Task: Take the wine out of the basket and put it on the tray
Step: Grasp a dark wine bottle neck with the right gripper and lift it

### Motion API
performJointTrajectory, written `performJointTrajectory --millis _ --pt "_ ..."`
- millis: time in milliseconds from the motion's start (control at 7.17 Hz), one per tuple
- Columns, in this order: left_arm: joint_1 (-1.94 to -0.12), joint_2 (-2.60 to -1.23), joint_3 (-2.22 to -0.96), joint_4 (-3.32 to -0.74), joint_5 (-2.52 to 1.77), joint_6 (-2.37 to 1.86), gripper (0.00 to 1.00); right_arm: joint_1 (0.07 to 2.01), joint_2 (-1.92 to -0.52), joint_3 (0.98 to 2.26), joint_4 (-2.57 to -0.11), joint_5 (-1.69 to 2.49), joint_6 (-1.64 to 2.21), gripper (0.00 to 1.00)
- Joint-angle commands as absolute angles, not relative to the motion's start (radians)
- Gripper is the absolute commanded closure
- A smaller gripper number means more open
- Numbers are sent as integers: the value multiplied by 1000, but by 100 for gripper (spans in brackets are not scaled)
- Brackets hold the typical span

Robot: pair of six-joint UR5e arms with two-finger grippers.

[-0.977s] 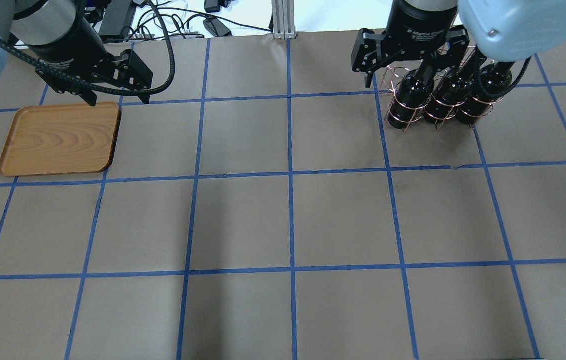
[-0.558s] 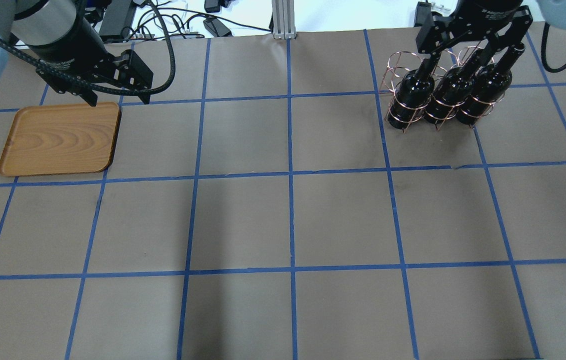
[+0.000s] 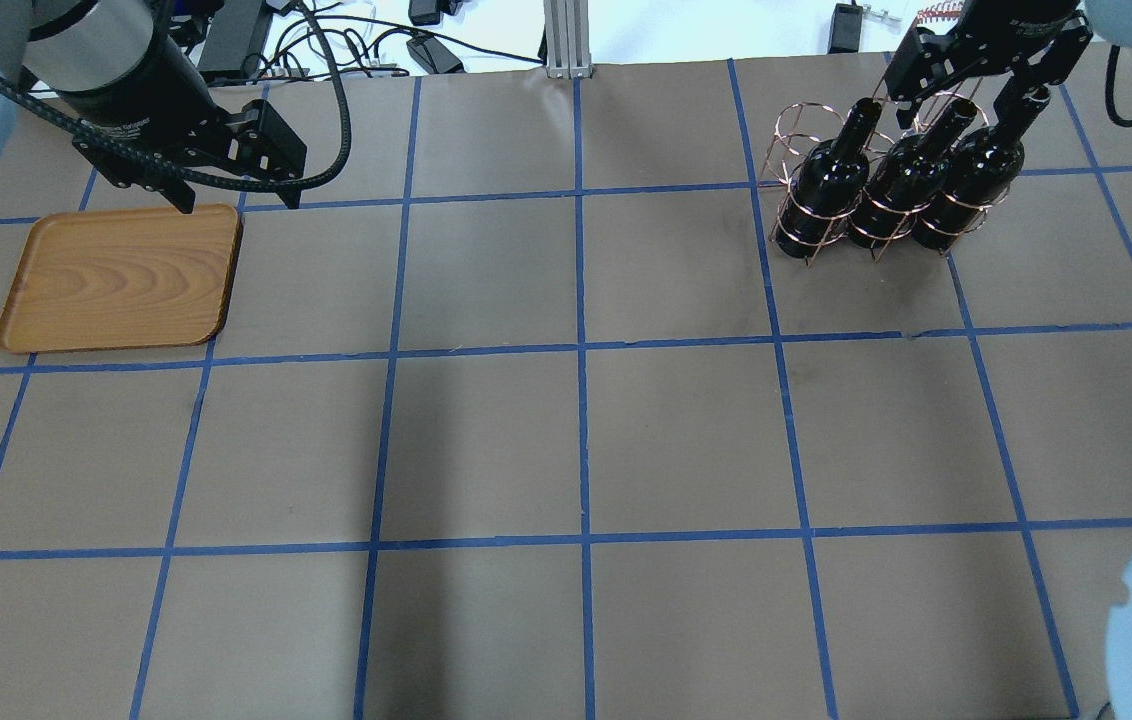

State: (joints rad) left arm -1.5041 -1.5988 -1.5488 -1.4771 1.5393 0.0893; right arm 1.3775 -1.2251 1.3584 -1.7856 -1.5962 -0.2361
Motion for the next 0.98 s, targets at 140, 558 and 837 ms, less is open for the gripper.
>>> performJointTrajectory --millis 140,558,837 --pt "-1502 -1600 -1549 -1477 1539 91 0 1374 -1187 1358 -1819 -1603 -270 25" --pt "-1502 -1598 -1551 -1480 1540 91 0 1346 -1189 1356 -1819 -1597 -270 71" --pt "-1502 -1598 -1551 -1480 1540 91 0 1338 -1203 1327 -1813 -1591 -256 90"
